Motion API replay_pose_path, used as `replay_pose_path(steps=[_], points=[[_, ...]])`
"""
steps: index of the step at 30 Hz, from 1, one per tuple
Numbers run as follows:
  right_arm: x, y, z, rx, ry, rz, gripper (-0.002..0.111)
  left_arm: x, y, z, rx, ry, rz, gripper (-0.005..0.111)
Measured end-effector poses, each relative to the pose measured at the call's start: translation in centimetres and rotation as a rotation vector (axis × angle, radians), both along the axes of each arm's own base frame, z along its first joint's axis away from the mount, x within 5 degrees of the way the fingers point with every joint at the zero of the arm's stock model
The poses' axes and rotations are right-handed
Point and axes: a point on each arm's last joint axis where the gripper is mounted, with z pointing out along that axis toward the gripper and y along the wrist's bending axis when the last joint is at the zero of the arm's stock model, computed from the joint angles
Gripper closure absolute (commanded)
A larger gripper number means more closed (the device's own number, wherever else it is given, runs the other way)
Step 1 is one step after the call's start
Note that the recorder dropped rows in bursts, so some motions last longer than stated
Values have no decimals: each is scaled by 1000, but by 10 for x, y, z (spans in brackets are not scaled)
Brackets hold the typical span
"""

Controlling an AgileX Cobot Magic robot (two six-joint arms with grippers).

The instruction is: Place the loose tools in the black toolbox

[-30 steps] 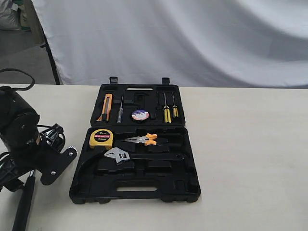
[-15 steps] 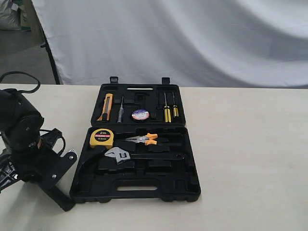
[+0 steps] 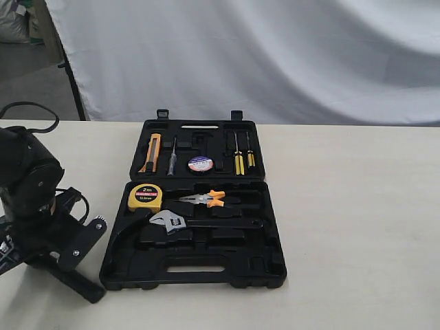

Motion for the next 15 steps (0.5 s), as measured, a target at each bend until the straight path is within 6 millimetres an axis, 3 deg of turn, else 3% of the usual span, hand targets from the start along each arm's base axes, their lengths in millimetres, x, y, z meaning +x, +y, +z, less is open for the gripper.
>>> replay_pose_path(steps=[15], points=[[0,0,0,0,0,0,108,-13,4,23,26,30,104,106]])
